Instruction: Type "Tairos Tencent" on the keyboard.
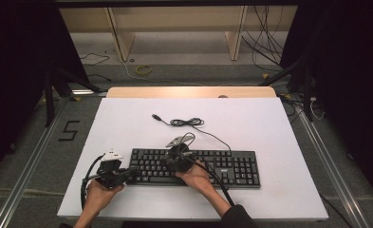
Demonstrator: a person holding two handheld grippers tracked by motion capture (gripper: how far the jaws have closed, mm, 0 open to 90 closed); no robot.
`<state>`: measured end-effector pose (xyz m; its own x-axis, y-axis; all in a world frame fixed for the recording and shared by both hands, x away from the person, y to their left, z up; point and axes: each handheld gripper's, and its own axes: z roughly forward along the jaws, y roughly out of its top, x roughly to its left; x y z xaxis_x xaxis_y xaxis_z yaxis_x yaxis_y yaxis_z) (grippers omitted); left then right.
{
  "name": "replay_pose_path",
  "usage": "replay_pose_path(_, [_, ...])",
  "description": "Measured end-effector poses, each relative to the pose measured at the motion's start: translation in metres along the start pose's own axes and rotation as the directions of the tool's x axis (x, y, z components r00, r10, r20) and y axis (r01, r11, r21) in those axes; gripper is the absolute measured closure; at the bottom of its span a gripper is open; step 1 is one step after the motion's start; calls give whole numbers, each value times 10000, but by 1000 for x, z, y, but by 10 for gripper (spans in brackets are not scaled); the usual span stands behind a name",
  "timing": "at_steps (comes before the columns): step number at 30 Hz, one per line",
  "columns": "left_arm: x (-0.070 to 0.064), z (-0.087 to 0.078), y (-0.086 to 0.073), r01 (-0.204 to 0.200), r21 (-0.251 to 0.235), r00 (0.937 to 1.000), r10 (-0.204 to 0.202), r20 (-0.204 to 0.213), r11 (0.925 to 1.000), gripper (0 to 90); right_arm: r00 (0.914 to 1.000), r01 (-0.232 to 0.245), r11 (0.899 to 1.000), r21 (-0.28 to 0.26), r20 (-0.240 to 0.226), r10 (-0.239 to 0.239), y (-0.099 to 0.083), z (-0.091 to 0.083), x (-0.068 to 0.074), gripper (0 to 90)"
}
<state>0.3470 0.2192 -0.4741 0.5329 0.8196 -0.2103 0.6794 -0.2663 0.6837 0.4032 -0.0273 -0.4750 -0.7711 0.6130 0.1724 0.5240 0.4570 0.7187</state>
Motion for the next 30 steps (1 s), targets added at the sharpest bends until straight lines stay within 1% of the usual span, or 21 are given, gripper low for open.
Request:
replay_pose_path(7, [0,2,-1,-7,117,10000,7,17,9999,893,10000,-26,10000,60,-17,26,-1,2,0,900])
replay_pose_path(17, [2,2,-1,7,125,9999,-9,100,9999,894,10000,-24,10000,65,-17,25,-1,3,0,900])
replay_pose_path(19, [2,3,-1,-4,165,10000,2,85,9999,894,10000,-69,10000,71,-33,69,-1,4,0,900])
replay_pose_path(20, [2,4,-1,-47,275,10000,46,19,9996,894,10000,-66,9999,107,-25,67,-1,4,1,900])
replay_pose_path(22, [2,5,-2,-15,203,10000,13,65,9998,895,10000,41,9997,237,13,-42,-3,6,1,900])
replay_pose_path(24, [1,5,-2,-119,225,9999,119,7,9997,895,10000,79,9998,170,58,-80,-3,6,3,900])
replay_pose_path(25, [1,5,-2,-88,200,10000,88,16,9998,895,9999,102,9998,188,87,-104,-3,6,3,900])
replay_pose_path(30, [1,5,-2,-60,191,10000,59,38,9998,895,10000,58,9998,182,71,-59,-3,6,3,900])
